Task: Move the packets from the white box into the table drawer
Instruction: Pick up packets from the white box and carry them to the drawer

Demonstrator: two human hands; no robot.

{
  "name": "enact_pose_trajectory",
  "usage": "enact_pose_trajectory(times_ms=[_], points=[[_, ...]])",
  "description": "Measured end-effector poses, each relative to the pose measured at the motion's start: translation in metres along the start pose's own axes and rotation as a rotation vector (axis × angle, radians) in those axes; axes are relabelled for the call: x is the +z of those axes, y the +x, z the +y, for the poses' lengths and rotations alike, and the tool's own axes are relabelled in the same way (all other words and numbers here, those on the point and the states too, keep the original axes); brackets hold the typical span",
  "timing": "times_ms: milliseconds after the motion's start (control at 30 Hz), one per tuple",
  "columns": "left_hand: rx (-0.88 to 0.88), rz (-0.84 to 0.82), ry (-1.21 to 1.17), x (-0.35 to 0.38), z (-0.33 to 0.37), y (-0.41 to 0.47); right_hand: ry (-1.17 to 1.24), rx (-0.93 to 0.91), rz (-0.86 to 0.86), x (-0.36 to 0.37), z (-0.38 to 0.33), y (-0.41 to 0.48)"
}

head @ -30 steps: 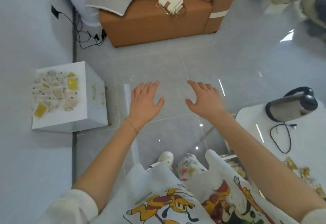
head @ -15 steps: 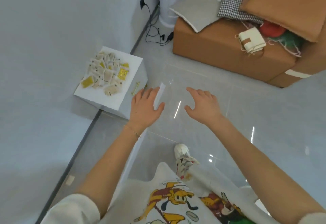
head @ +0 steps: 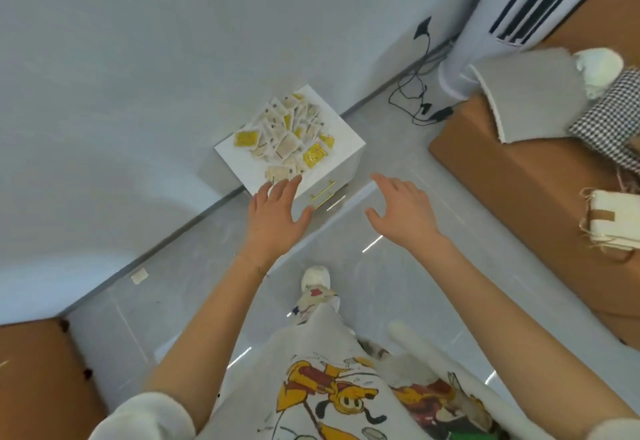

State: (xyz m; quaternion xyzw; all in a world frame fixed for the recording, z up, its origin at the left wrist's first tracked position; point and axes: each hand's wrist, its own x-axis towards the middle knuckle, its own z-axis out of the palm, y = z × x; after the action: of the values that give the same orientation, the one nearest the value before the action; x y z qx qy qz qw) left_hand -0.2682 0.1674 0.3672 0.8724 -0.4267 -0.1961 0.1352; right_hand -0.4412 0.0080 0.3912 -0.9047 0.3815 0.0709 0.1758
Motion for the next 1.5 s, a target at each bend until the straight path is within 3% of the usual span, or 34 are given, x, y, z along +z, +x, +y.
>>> enact_pose_trajectory(times_ms=[667,1033,1300,1400,1500], points=[[-0.322,0.009,-0.193,-0.015,-0.105,0.163,-0.090,-0.133,-0.164,0.006,-0.048,0.266],[-0.612,-0.043,-0.399,0.102,-0.174,0.222,-0.092,-0.102,-0.411,0.145,-0.039,0.393],[-0.648,0.109,-0.452,0.215,-0.229,0.343,0.131,0.172,-0.380,0.265,0.033,0.455],[-0.597,0.208,-0.311,0.228,-0.250,0.391,0.137,0.184,-0.363,0.292,0.050,0.459],[-0.634,0.173,-0.309,0.235,-0.261,0.420,0.130,0.171,-0.256,0.304,0.053,0.457]])
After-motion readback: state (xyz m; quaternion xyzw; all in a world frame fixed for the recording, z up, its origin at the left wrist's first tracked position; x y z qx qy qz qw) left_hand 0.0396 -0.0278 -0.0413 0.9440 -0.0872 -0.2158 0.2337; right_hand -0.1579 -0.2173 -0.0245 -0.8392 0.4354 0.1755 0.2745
